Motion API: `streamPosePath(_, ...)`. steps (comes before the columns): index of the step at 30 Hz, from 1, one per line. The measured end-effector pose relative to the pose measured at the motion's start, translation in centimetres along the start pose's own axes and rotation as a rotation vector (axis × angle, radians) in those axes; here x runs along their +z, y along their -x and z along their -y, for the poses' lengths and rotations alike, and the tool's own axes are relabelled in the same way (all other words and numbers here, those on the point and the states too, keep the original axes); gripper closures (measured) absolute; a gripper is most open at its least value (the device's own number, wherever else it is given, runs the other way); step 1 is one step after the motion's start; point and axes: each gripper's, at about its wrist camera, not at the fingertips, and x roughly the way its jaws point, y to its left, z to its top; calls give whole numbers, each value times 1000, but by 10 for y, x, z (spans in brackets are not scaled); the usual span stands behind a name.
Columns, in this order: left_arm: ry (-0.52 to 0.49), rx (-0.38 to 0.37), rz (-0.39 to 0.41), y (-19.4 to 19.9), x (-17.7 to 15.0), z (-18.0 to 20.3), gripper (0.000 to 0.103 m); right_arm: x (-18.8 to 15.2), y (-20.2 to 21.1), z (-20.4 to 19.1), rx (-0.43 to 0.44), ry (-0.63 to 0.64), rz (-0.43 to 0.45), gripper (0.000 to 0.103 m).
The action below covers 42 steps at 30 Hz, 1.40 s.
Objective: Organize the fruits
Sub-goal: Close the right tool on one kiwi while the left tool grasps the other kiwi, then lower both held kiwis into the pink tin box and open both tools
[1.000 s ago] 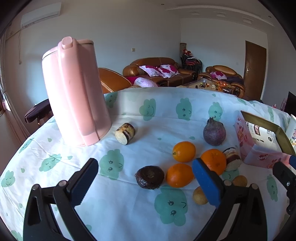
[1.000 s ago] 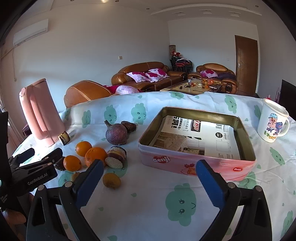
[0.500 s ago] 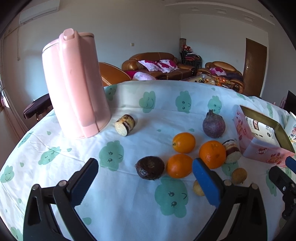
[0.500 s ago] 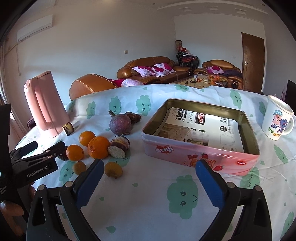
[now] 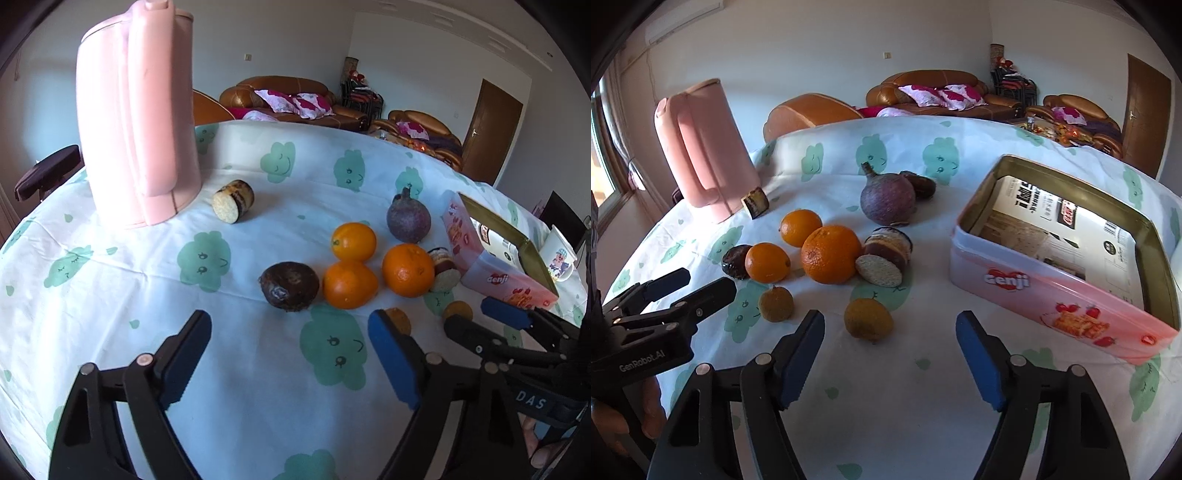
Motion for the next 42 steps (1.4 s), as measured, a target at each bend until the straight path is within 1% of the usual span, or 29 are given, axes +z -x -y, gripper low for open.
streamPosePath(2,-3,-11,-17,-4,-1,1,20,1,-9,-4,9,12,-36,42)
streamPosePath(4,-24,-26,-34,-7,-1,5,31,-1,-12,-9,-9,44,-44,45)
streamPosePath(5,-39,-29,-39,-8,-2,9,40,-1,-12,-12,-21,62,-47,48)
streamPosePath(6,-58,-33,-43,-8,-2,13,44,-2,-11,-14,-24,74,-47,50)
streamPosePath(8,-79,-60,-49,-7,-5,22,47,-3,-8,-12,-25,82,-47,65)
streamPosePath(9,-86,-79,-53,-6,-6,26,54,-4,-7,-10,-21,79,-45,67)
streamPosePath(10,-89,-99,-58,-5,-5,31,57,-5,-6,-7,-14,69,-43,72)
streamPosePath(11,-87,-116,-62,-5,-5,34,62,-5,-5,-4,-10,57,-42,72)
streamPosePath(12,-84,-128,-64,-5,-4,38,63,-5,-4,0,-5,46,-40,72)
streamPosePath(15,-104,-139,-74,-7,-3,51,63,-4,1,9,-4,24,-25,72)
streamPosePath(17,-123,-141,-83,-11,-4,59,63,-4,5,11,-26,28,-5,72)
streamPosePath(19,-141,-120,-87,-15,-4,67,63,-3,7,15,-44,28,9,71)
streamPosePath(20,-152,-105,-90,-18,-3,70,67,-3,7,17,-47,24,12,71)
streamPosePath(21,-158,-94,-91,-21,-3,71,74,-2,7,19,-49,21,14,71)
streamPosePath(22,-162,-84,-95,-25,-3,73,75,-2,8,20,-52,20,18,71)
streamPosePath(24,-161,-86,-102,-29,0,73,75,-1,11,22,-63,19,35,71)
streamPosePath(28,-185,-63,-96,-30,0,77,76,2,23,26,-73,20,82,71)
streamPosePath(29,-182,-77,-96,-30,0,76,77,3,26,27,-71,17,94,71)
streamPosePath(31,-163,-128,-83,-27,1,74,77,4,34,29,-70,13,124,71)
streamPosePath(34,-138,-220,0,-12,4,73,77,8,48,36,-86,5,185,71)
streamPosePath(37,-141,-300,88,7,12,80,77,13,64,53,-130,-26,255,72)
streamPosePath(39,-166,-316,129,15,18,91,76,16,72,70,-164,-45,286,72)
streamPosePath(42,-196,-339,147,15,31,115,76,19,76,99,-216,-76,298,72)
